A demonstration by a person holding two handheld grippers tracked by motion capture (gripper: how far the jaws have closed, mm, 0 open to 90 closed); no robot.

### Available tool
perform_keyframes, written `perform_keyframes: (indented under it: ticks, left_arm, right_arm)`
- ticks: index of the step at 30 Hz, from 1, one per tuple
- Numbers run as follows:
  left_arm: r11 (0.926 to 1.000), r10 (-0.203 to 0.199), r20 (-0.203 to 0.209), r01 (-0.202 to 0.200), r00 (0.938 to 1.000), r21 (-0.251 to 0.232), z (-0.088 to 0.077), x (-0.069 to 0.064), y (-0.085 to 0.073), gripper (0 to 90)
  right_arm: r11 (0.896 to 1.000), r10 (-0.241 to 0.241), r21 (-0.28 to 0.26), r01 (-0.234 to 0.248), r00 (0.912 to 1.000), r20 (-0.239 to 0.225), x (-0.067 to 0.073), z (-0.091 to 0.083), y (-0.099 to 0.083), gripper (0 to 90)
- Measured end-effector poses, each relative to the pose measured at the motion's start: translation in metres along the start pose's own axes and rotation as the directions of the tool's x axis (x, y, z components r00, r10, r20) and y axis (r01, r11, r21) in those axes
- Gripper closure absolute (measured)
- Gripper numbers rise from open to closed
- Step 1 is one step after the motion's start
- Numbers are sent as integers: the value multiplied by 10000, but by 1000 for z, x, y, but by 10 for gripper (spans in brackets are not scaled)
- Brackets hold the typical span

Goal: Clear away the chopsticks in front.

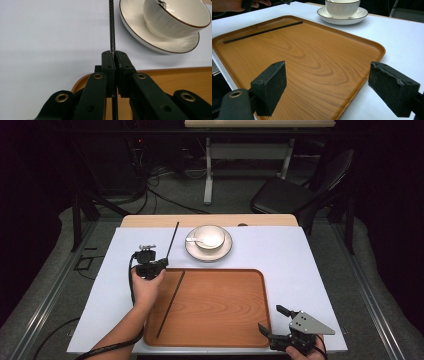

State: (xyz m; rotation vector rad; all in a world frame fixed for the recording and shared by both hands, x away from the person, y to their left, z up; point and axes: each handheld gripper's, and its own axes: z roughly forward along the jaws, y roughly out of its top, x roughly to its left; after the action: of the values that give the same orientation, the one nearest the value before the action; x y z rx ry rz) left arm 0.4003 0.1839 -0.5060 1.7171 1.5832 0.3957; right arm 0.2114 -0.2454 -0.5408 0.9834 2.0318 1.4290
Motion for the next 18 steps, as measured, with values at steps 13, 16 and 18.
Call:
perform_keyframes:
  ticks: [13, 16, 18]
  left_arm:
    - [9998, 193, 305, -191, 9993, -93, -54, 11, -35, 861]
    - [9998, 180, 356, -177, 9992, -106, -62, 12, -44, 861]
    - [9998, 184, 351, -183, 9992, -35, -67, 13, -50, 861]
  right_arm:
    - [10000, -86, 8, 86, 10000, -4, 3, 0, 1, 147]
    - [10000, -82, 19, 82, 10000, 5, 3, 0, 1, 147]
    - [10000, -74, 17, 74, 10000, 26, 4, 0, 1, 147]
